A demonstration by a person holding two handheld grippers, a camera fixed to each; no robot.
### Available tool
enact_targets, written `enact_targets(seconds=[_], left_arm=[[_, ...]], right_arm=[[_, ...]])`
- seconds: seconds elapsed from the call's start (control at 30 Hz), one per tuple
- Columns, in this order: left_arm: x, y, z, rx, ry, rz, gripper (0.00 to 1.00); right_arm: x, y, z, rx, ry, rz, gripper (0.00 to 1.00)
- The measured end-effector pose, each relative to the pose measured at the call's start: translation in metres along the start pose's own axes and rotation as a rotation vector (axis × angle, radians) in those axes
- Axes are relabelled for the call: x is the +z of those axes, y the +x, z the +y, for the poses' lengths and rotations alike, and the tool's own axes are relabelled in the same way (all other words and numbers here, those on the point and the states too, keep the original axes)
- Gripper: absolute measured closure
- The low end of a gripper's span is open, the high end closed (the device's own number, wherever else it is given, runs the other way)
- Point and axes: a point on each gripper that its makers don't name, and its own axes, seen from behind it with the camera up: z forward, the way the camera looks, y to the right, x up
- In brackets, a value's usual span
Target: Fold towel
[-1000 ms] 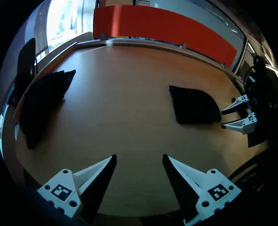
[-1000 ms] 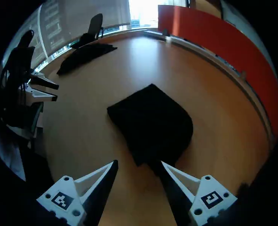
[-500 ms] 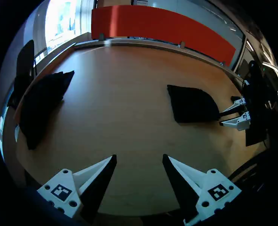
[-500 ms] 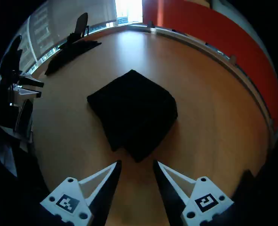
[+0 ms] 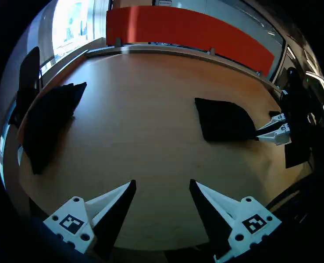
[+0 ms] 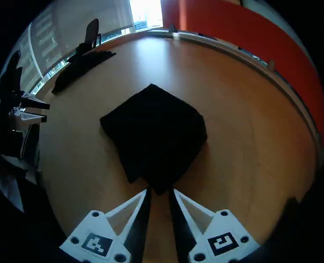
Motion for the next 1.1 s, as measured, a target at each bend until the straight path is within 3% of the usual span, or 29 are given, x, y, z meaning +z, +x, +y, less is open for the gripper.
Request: enact_targets(seconds=[0.13,0.5,0.8,1.1], left_arm=[[0.001,0.001,-0.001,0.001,-0.001,-0.001,0.1],[0.003,0.003,-0.001,0.0,-0.002,0.0,0.1],[0.003,0.004,-0.004,-0.011,0.004,0.007,0.1],[-0.001,0.004,-0.009,-0.036,0.016,0.02,0.1]], right_arm=[[-0.001,0.001,-0.001,0.001,0.012,0.002,0.82],[-0.006,0.02,-0.001,-0.038,0.018,0.029,0.84],[-0.01,0.089,-0.003,-0.132,0.028,0.105,0.84],[0.007,0.157,-0.003,-0.216,0.051,0.148,0.84]])
